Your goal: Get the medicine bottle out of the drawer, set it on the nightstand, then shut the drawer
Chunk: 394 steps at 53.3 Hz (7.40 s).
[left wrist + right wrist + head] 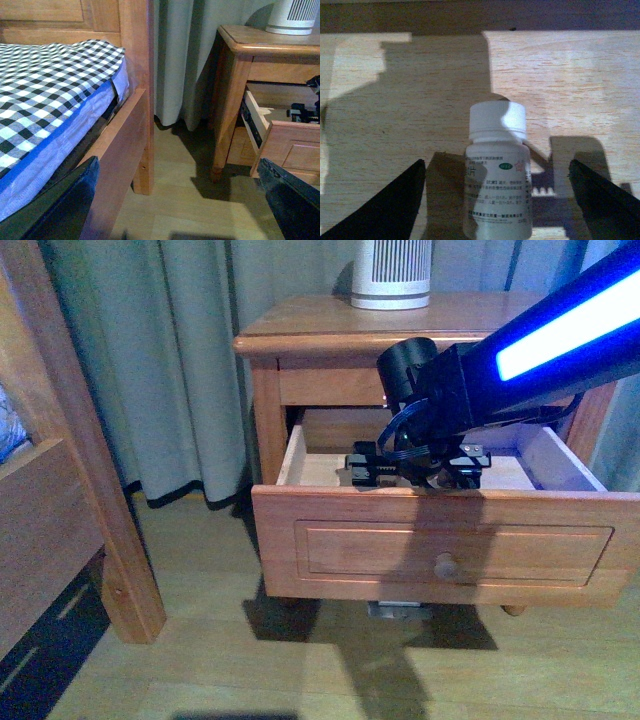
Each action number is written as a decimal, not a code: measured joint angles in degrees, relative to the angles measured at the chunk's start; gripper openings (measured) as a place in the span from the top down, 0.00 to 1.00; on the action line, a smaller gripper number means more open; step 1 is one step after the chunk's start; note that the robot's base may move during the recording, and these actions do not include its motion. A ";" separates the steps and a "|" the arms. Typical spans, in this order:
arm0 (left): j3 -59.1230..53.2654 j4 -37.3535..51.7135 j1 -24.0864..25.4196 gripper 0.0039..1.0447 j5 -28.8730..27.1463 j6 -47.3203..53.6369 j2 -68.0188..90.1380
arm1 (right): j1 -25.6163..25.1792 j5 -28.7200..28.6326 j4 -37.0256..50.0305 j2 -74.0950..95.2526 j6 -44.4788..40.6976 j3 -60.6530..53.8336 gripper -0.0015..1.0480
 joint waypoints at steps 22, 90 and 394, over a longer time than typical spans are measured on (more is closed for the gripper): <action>0.00 0.00 0.00 0.06 0.00 0.00 0.00 | -0.13 0.17 1.95 -2.56 -0.02 -4.04 0.72; 0.00 0.00 0.00 0.06 0.00 0.02 0.00 | -15.06 9.01 -12.59 -9.55 -3.89 18.49 0.72; 0.00 0.00 0.00 0.06 0.02 0.00 0.00 | -15.15 -16.94 24.09 -141.79 -16.33 -121.35 0.97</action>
